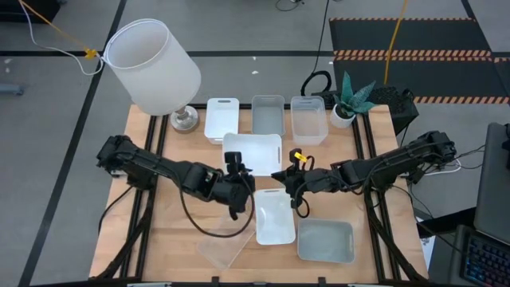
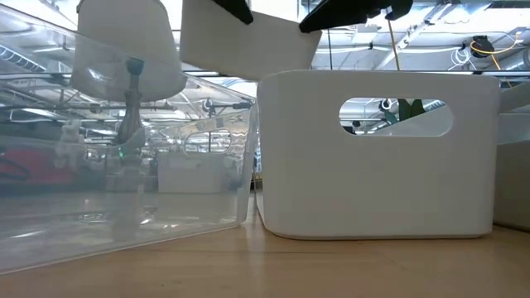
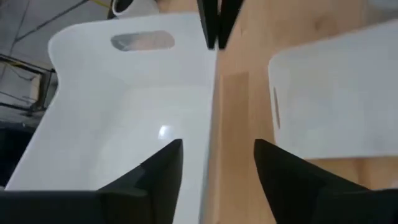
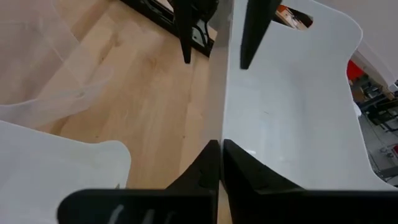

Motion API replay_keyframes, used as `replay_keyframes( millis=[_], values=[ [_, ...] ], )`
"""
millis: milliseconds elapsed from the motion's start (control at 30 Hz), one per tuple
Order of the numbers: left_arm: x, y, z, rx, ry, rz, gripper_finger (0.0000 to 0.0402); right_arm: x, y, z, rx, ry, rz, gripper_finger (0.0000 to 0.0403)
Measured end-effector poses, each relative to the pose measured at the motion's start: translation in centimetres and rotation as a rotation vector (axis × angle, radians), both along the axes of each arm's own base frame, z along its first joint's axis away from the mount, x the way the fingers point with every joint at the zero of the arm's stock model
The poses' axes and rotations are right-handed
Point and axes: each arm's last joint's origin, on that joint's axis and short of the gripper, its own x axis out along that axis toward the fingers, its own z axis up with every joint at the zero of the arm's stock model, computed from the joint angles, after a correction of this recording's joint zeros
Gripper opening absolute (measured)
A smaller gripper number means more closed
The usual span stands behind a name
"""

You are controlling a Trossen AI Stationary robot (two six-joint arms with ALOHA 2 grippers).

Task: Stack baskets by color
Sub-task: Stack the left white bin on the top left white bin

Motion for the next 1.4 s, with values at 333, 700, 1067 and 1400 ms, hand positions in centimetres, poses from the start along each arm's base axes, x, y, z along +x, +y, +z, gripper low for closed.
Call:
replay_keyframes(
  millis=[333,700,1067,1400],
  values=[
    [0.1,0.1,-0.2,0.113,0.074,-0.120,0.0046,0.0,0.0,0.0,-0.012,0.004,0.010,0.0005],
    [-0.6,-1.5,-0.5,0.096,0.166,-0.333,0.0006,-1.8,2.1,0.7,0.033,0.055,0.269,0.0110],
    [-1.2,-3.3,-0.6,0.120,0.201,-0.476,0.0012,-4.3,3.6,1.0,-0.073,0.138,0.319,0.0183],
    [-1.3,-3.5,-0.6,0.111,0.201,-0.490,0.0012,-3.4,4.4,-0.1,-0.374,0.169,0.259,0.0156]
  ],
)
